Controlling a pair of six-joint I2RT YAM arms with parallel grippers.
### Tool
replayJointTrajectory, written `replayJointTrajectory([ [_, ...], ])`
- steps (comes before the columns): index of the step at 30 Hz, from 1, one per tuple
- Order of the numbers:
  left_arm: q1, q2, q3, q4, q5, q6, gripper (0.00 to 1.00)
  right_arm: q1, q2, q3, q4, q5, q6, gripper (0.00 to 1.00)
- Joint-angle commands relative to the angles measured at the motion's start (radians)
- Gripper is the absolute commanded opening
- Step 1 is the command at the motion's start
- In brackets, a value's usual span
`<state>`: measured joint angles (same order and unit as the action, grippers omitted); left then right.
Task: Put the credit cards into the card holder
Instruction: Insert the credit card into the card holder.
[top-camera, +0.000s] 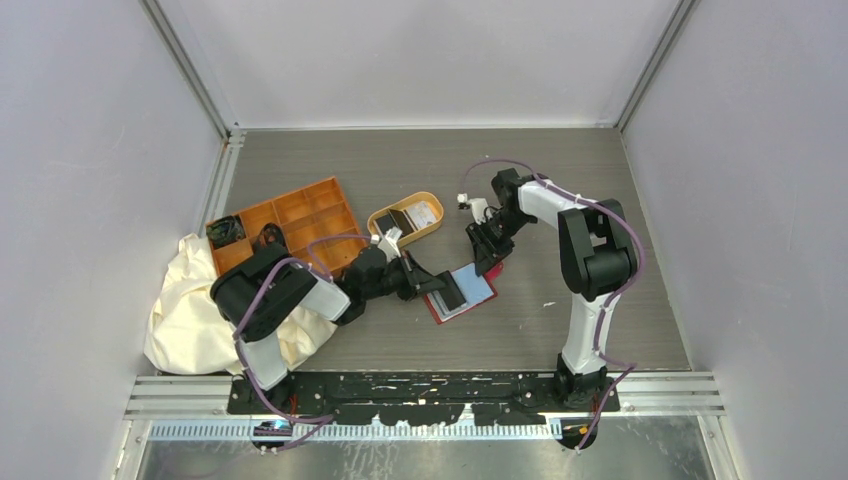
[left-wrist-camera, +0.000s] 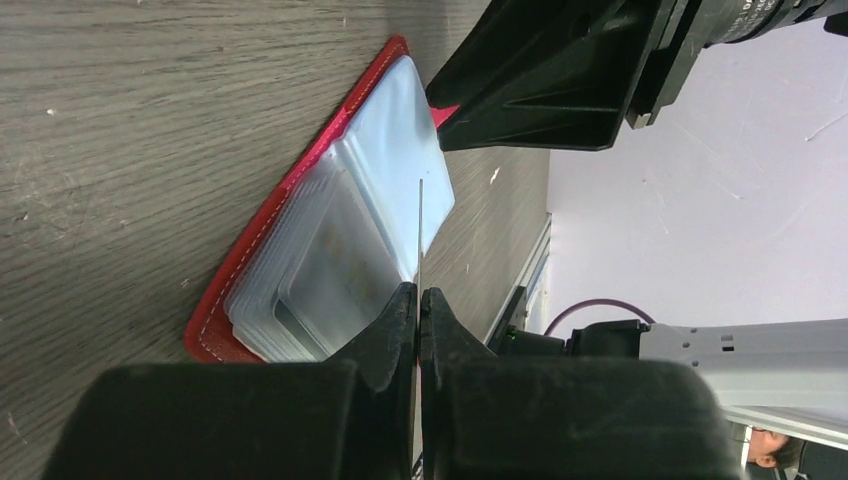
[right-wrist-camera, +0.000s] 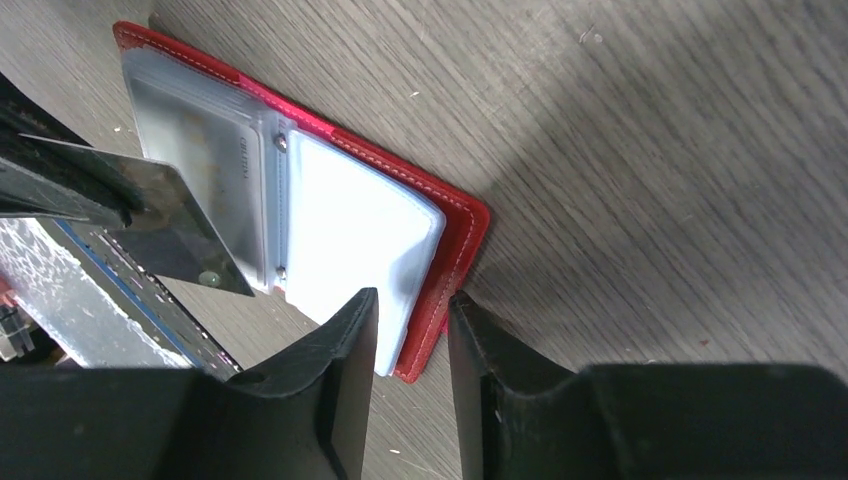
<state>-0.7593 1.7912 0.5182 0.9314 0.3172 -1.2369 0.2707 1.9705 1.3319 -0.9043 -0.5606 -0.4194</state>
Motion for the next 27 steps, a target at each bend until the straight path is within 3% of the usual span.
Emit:
replayJointTrajectory([
  [1,-0.008,0.019,0.025,0.064,-0.032,-0.013,0.00,-0.004,0.002,0.033,-0.037,-0.013,-0.024,0.37],
  [17,-0.030,0.063,0.019,0.005,-0.133,-0.038,0.00,-0.004,0.019,0.032,-0.063,-0.045,-0.020,0.35],
  [27,-0.064,0.016,0.034,-0.113,-0.193,-0.034,0.00,-0.004,0.019,0.033,-0.074,-0.067,-0.018,0.34],
])
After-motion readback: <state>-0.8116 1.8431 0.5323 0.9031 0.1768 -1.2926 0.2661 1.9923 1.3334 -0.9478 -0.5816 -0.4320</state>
